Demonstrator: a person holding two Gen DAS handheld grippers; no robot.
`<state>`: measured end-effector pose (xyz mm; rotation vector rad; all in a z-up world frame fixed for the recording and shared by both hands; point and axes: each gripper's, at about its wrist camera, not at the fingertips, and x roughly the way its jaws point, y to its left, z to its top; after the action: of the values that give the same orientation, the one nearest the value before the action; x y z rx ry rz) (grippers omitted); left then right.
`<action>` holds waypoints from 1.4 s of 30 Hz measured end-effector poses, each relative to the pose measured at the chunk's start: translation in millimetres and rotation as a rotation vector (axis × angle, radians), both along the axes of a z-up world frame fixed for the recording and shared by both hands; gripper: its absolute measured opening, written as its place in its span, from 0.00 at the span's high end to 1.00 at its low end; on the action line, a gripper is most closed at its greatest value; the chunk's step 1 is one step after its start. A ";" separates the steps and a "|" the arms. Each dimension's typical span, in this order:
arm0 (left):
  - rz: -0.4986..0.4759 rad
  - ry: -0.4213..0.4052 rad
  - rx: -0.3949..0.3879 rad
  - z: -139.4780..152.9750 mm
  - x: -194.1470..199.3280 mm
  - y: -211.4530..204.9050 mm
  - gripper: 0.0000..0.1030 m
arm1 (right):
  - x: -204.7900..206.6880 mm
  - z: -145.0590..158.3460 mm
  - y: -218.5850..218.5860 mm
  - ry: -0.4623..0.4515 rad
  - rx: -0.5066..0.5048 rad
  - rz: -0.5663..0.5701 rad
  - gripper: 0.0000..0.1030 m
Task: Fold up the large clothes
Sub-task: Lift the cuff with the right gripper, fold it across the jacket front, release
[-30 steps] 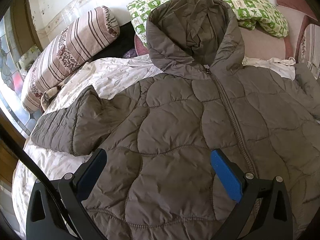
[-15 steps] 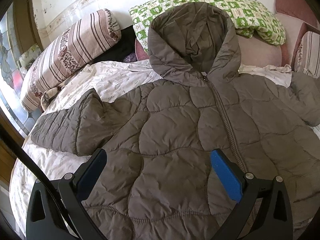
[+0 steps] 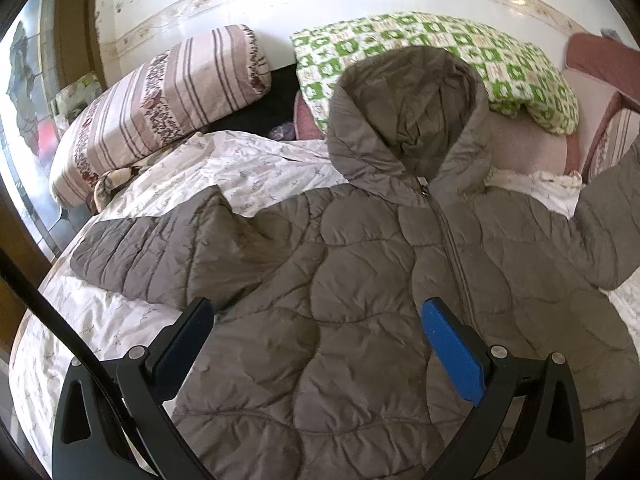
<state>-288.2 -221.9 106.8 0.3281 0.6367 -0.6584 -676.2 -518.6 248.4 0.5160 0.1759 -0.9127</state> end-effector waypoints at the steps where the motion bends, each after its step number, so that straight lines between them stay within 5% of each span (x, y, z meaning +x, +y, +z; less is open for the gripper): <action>1: 0.008 0.005 -0.007 2.1 2.4 3.4 0.00 | 12.9 3.7 8.8 0.002 -0.004 0.027 0.87; 11: 0.072 0.036 -0.043 8.3 23.4 32.9 0.00 | 146.4 -14.4 67.5 0.053 0.051 0.301 0.87; 23: 0.135 0.073 -0.069 6.4 46.5 55.7 0.00 | 271.4 -130.3 91.2 0.168 0.274 0.463 0.87; 36: 0.126 0.075 -0.046 -1.5 48.1 48.1 0.00 | 309.3 -226.9 90.9 0.227 0.429 0.533 0.87; 42: 0.121 0.071 -0.040 -3.1 46.3 44.9 0.00 | 308.9 -219.6 103.1 0.235 0.407 0.636 0.76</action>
<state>-241.9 -177.0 103.7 0.2282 0.7052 -0.5675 -367.3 -415.4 28.8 0.6735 0.7077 -0.3048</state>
